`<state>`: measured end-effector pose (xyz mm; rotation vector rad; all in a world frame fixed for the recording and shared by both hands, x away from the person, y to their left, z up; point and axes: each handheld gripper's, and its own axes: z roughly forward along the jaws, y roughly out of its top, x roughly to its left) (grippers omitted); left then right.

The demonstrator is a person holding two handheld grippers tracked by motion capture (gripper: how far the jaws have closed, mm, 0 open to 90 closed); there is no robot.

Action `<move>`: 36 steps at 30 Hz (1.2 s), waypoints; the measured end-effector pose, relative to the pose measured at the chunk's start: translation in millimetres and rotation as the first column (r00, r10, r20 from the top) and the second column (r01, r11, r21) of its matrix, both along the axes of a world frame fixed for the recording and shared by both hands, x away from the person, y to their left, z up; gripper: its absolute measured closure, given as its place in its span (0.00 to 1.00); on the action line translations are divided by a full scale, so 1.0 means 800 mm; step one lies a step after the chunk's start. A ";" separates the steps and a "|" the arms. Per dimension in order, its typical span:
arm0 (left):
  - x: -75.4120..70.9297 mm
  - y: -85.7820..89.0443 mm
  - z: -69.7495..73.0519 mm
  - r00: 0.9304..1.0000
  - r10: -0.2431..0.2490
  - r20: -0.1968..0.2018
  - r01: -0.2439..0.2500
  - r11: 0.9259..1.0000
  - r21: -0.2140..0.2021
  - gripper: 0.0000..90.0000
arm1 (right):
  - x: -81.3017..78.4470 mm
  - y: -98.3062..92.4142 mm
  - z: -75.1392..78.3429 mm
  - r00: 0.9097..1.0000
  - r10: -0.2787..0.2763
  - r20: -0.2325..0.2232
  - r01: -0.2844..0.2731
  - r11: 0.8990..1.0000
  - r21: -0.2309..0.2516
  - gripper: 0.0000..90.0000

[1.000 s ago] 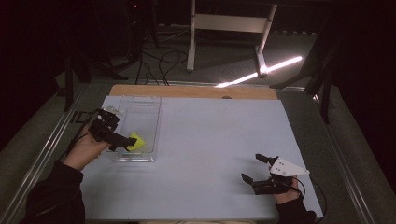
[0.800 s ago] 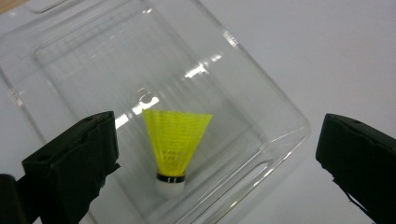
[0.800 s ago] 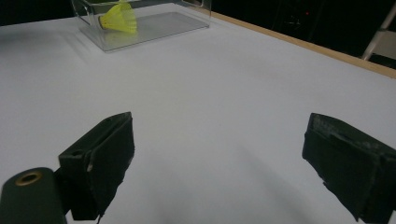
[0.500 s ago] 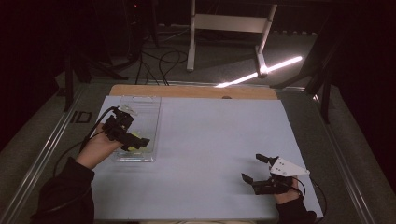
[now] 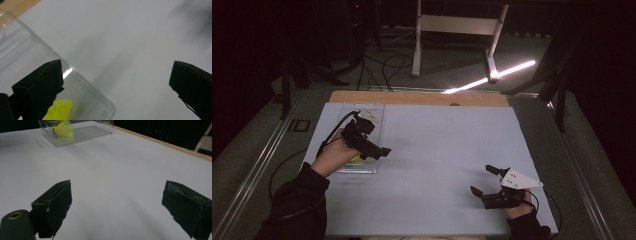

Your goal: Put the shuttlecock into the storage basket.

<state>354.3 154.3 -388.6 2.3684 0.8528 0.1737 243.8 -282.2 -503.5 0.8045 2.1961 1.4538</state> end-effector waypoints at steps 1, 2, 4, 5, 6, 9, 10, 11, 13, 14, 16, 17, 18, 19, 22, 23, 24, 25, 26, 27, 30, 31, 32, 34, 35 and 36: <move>0.000 -0.003 0.000 1.000 -0.004 0.006 0.004 1.000 -0.010 0.00 | 0.000 0.000 0.000 1.000 -0.002 -0.002 0.002 1.000 0.004 0.10; 0.000 -0.006 0.001 1.000 -0.014 0.012 0.014 1.000 -0.016 0.00 | 0.000 -0.001 0.000 1.000 -0.002 0.000 0.002 1.000 0.002 0.10; 0.000 -0.013 0.000 0.999 -0.028 0.018 0.028 0.999 -0.023 0.00 | 0.000 -0.002 0.000 1.000 0.000 0.003 0.000 1.000 0.004 0.10; 0.000 -0.017 0.000 0.999 -0.036 0.017 0.037 0.999 -0.027 0.00 | 0.000 -0.002 0.000 1.000 0.000 0.002 0.000 1.000 0.002 0.10; 0.000 -0.020 -0.001 0.999 -0.049 0.013 0.049 0.998 -0.030 0.00 | 0.000 -0.001 0.000 1.000 0.001 0.001 -0.001 1.000 0.002 0.10; -0.003 -0.032 -0.002 0.997 -0.075 0.028 0.076 0.997 -0.032 0.00 | 0.000 -0.001 0.000 1.000 0.002 0.000 -0.002 1.000 0.002 0.10; -0.003 -0.036 -0.003 0.996 -0.083 0.030 0.084 0.996 -0.040 0.00 | 0.000 -0.001 0.000 1.000 0.002 0.001 -0.002 1.000 0.002 0.10; -0.004 -0.041 -0.004 0.995 -0.092 0.032 0.094 0.995 -0.042 0.00 | 0.000 -0.001 0.000 1.000 0.002 0.001 -0.002 1.000 0.003 0.10; -0.005 -0.047 -0.005 0.993 -0.109 0.035 0.110 0.993 -0.043 0.00 | 0.000 -0.001 0.000 1.000 0.002 0.000 -0.002 1.000 0.003 0.10; -0.006 -0.050 -0.006 0.992 -0.120 0.035 0.122 0.992 -0.041 0.00 | 0.000 -0.001 0.000 1.000 0.002 0.001 -0.002 1.000 0.002 0.10; -0.007 -0.057 -0.008 0.991 -0.129 0.038 0.131 0.991 -0.041 0.00 | 0.000 -0.001 0.000 1.000 0.003 0.001 -0.003 1.000 0.003 0.10; -0.008 -0.059 -0.009 0.990 -0.136 0.038 0.137 0.989 -0.046 0.00 | 0.000 -0.001 0.000 1.000 0.002 0.001 -0.002 1.000 0.003 0.10; -0.008 -0.061 -0.011 0.990 -0.139 0.039 0.141 0.989 -0.052 0.00 | 0.000 -0.002 0.000 1.000 0.002 0.001 -0.002 1.000 0.004 0.10; -0.009 -0.064 -0.013 0.989 -0.142 0.039 0.144 0.988 -0.061 0.00 | 0.000 -0.002 0.000 1.000 0.002 0.001 -0.002 1.000 0.004 0.10; -0.012 -0.069 -0.020 0.986 -0.163 0.037 0.165 0.984 -0.062 0.00 | 0.000 -0.002 0.000 1.000 0.003 0.003 -0.003 1.000 0.004 0.10; -0.013 -0.071 -0.023 0.985 -0.169 0.035 0.171 0.983 -0.064 0.00 | 0.000 -0.002 0.000 1.000 0.002 0.002 -0.002 1.000 0.004 0.10; -0.014 -0.073 -0.025 0.983 -0.181 0.038 0.183 0.981 -0.065 0.00 | 0.000 -0.002 0.000 1.000 0.002 0.003 -0.002 1.000 0.005 0.10; -0.016 -0.075 -0.028 0.983 -0.182 0.036 0.184 0.980 -0.071 0.00 | 0.000 -0.002 0.000 1.000 0.001 0.002 -0.001 1.000 0.005 0.10; -0.016 -0.076 -0.030 0.981 -0.191 0.034 0.193 0.979 -0.071 0.00 | 0.000 -0.002 0.000 1.000 0.001 0.001 -0.001 1.000 0.006 0.10; -0.018 -0.077 -0.033 0.981 -0.192 0.038 0.195 0.978 -0.079 0.00 | 0.000 -0.002 0.000 1.000 0.001 0.001 -0.001 1.000 0.005 0.10; -0.020 -0.079 -0.039 0.978 -0.203 0.038 0.206 0.975 -0.084 0.00 | 0.000 -0.002 0.000 1.000 0.003 0.000 -0.003 1.000 0.004 0.10; -0.022 -0.080 -0.042 0.978 -0.204 0.036 0.206 0.975 -0.085 0.00 | 0.000 -0.002 0.000 1.000 0.003 -0.001 -0.003 1.000 0.004 0.10; -0.023 -0.080 -0.045 0.978 -0.206 0.035 0.208 0.974 -0.088 0.00 | 0.000 -0.002 0.000 1.000 0.002 -0.001 -0.002 1.000 0.004 0.10; -0.026 -0.080 -0.050 0.978 -0.208 0.026 0.209 0.974 -0.090 0.00 | 0.000 -0.002 0.000 1.000 0.002 0.001 -0.002 1.000 0.006 0.10; -0.028 -0.079 -0.053 0.978 -0.208 0.023 0.209 0.974 -0.090 0.00 | 0.000 -0.002 0.000 1.000 0.001 0.000 -0.001 1.000 0.007 0.10; -0.030 -0.079 -0.055 0.978 -0.208 0.025 0.209 0.974 -0.090 0.00 | 0.000 -0.002 0.000 1.000 0.002 0.000 -0.002 1.000 0.006 0.10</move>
